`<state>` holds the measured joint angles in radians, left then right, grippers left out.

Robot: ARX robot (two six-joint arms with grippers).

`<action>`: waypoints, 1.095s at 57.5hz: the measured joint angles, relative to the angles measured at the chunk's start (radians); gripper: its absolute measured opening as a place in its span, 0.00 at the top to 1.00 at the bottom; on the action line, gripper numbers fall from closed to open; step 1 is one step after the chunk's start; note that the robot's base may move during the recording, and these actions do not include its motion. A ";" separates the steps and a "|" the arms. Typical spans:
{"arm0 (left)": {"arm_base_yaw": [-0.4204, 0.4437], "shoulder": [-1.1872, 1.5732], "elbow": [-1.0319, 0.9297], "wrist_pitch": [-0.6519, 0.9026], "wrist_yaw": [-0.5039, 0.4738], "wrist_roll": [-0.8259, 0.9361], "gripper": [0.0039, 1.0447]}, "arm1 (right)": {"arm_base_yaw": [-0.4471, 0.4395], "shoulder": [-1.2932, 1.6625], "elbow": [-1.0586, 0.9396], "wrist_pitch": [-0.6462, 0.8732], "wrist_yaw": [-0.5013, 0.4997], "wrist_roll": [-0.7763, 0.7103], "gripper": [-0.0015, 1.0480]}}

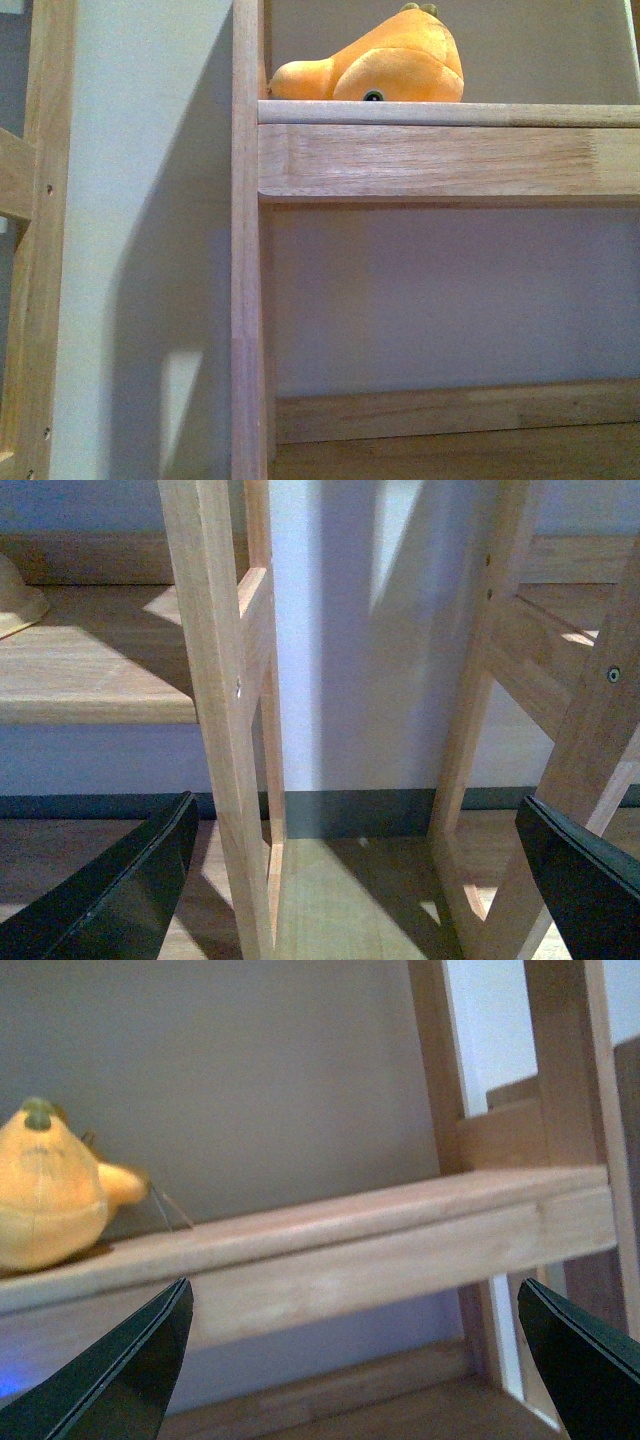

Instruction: Put away toys

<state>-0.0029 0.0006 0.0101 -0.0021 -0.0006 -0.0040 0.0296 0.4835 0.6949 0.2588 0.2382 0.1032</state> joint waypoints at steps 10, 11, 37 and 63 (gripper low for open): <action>0.000 0.000 0.000 0.000 0.000 0.000 0.06 | 0.079 -0.155 -0.269 0.031 0.092 0.043 0.06; 0.000 0.000 0.000 0.000 0.000 0.000 0.06 | 0.079 -0.167 -0.291 0.025 0.092 0.051 0.06; 0.000 0.000 0.000 0.000 0.000 0.000 0.06 | -0.079 -0.352 -0.584 -0.054 -0.043 0.097 0.06; 0.000 0.000 0.000 0.000 0.000 0.000 0.06 | -0.211 -0.386 -0.609 -0.251 -0.382 -0.023 0.23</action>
<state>-0.0029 0.0006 0.0101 -0.0021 -0.0002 -0.0040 -0.1818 0.0971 0.0856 0.0082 -0.1440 0.0807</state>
